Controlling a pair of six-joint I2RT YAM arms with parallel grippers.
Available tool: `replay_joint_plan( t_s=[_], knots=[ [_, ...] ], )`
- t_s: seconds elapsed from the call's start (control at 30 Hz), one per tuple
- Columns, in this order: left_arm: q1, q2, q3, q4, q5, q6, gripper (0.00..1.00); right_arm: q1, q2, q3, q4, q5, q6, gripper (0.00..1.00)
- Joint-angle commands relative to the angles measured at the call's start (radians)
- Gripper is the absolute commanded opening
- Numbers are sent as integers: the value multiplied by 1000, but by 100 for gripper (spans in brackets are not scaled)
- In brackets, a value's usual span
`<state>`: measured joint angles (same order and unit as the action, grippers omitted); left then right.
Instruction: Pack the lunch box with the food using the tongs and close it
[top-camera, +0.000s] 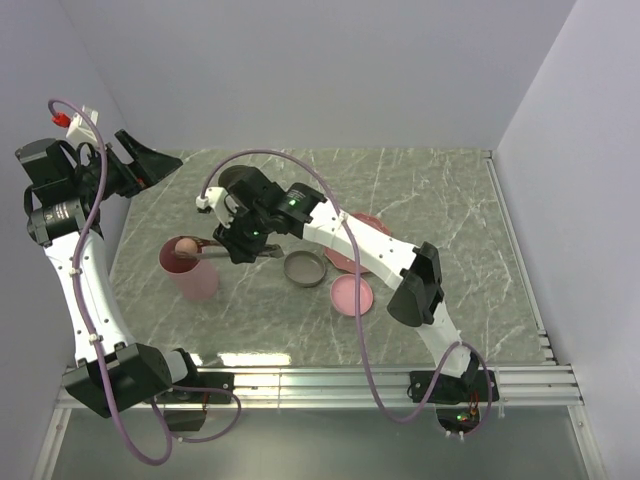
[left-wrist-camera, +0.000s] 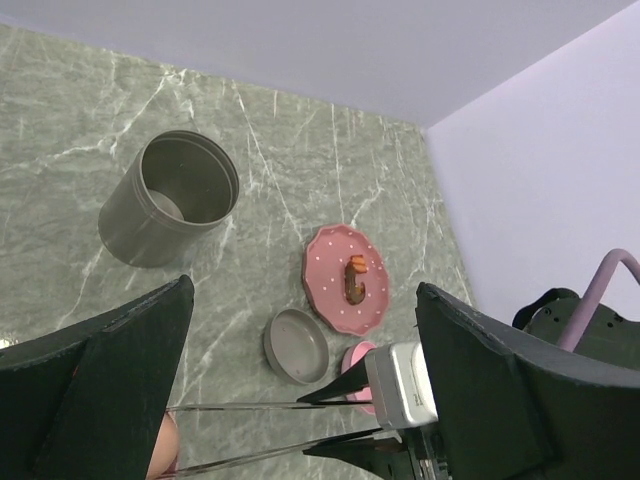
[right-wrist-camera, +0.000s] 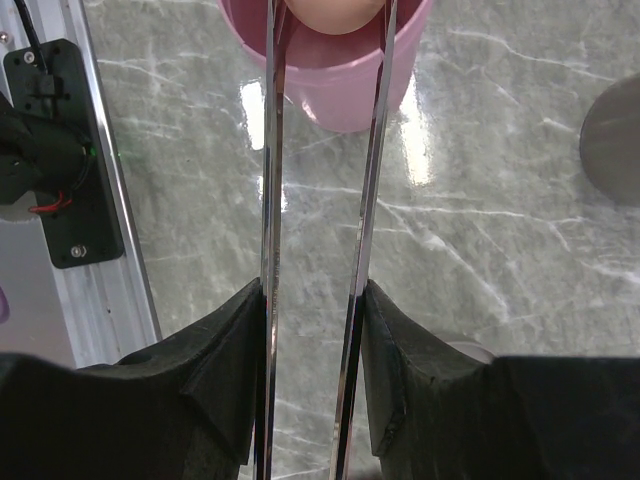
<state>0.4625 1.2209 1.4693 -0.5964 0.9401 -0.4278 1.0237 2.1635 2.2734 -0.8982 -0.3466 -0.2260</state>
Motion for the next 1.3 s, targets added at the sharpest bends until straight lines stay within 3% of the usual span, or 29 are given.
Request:
replay_joint_plan(
  t_s=[0.0, 0.23, 0.5, 0.63, 1.0, 1.27],
  knots=[
    [8, -27, -13, 37, 19, 9, 99, 19, -1, 58, 56, 12, 13, 43],
    [13, -23, -14, 37, 28, 12, 99, 27, -2, 58, 58, 31, 13, 62],
    [13, -37, 6, 15, 23, 31, 99, 18, -77, 41, 61, 72, 8, 62],
    [15, -49, 9, 3, 16, 44, 99, -37, -184, -81, 74, 87, 11, 61],
    [15, -55, 20, -25, -11, 92, 99, -420, -608, -589, 99, 14, 54, 59],
    [15, -47, -12, -3, 12, 95, 99, -700, -821, -839, 32, -5, -79, 59]
  ],
)
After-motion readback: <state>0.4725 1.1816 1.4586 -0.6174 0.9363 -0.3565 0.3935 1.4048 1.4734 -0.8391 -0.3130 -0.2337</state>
